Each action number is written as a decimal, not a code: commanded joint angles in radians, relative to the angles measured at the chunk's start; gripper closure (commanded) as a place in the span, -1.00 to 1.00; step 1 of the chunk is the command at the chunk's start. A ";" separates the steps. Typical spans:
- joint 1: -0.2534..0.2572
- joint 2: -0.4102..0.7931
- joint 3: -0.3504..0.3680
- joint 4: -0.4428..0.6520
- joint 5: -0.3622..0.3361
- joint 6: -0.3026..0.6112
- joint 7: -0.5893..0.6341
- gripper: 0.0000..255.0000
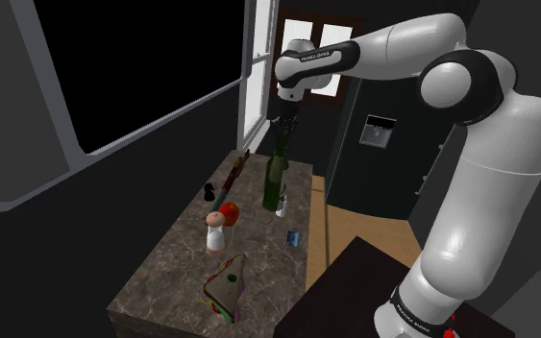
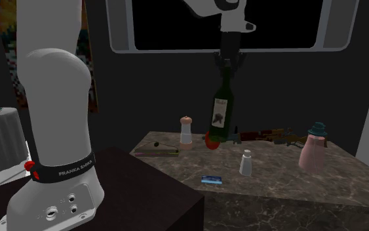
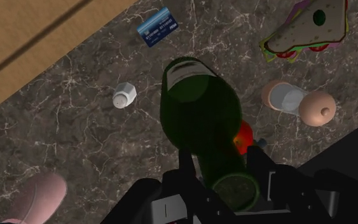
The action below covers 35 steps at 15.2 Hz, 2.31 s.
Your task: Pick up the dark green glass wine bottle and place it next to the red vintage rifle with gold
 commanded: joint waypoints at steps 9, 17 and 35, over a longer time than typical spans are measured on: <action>0.000 0.031 0.002 -0.097 0.009 0.128 -0.011 1.00; -0.001 0.070 0.005 -0.155 0.020 0.225 -0.022 1.00; -0.003 0.111 0.008 -0.191 0.031 0.301 -0.032 -1.00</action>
